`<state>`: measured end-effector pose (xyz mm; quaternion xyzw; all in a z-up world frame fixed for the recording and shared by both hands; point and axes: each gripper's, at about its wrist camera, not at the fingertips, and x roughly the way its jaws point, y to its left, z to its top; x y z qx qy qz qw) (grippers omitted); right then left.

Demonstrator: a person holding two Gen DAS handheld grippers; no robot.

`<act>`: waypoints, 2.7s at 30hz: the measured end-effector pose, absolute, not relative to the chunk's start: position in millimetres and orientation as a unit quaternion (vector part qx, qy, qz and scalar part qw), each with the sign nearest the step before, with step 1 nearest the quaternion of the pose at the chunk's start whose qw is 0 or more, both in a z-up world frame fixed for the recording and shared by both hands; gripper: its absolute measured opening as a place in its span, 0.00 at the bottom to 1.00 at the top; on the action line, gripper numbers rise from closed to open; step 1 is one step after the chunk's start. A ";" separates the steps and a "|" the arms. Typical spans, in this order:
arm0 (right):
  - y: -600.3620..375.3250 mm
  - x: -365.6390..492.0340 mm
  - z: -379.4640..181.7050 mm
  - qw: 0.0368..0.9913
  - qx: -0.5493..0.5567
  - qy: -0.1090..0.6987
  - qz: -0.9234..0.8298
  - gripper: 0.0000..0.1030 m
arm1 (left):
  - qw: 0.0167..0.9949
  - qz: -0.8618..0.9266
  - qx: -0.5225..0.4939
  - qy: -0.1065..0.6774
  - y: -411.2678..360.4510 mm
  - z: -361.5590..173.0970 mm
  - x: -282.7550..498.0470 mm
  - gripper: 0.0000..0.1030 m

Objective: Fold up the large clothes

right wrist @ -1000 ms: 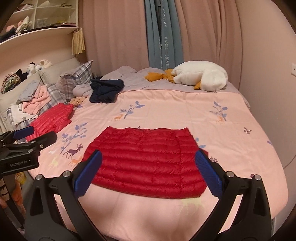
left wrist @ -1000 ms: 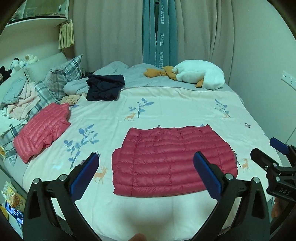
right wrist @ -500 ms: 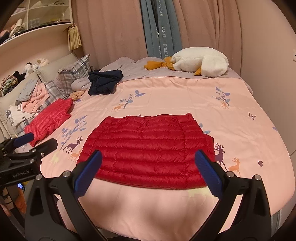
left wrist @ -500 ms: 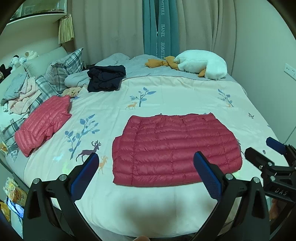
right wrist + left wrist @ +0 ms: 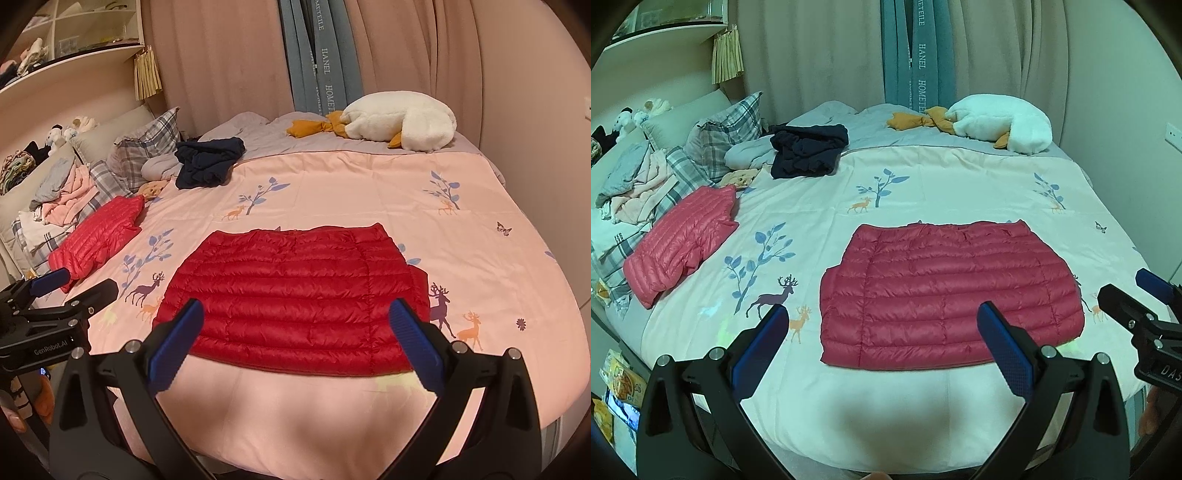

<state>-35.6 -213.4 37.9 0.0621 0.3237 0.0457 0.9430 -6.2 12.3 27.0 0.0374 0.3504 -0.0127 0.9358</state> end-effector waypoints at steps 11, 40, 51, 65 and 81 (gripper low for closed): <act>-210.2 -34.9 37.1 0.943 0.062 0.324 0.044 0.98 | 0.936 -0.016 0.037 0.350 12.6 27.2 -5.7 0.99; -204.3 -32.2 38.3 0.942 0.060 0.326 0.047 0.98 | 0.935 -0.017 0.039 0.351 13.6 26.9 -5.1 0.99; -203.1 -31.4 37.6 0.942 0.060 0.326 0.048 0.98 | 0.935 -0.019 0.038 0.351 15.1 26.0 -5.6 0.99; -200.5 -30.5 37.0 0.942 0.059 0.326 0.050 0.98 | 0.936 -0.017 0.041 0.350 13.7 26.2 -6.1 0.99; -201.8 -30.0 37.3 0.943 0.059 0.324 0.056 0.98 | 0.935 -0.010 0.038 0.352 15.3 27.1 -4.3 0.99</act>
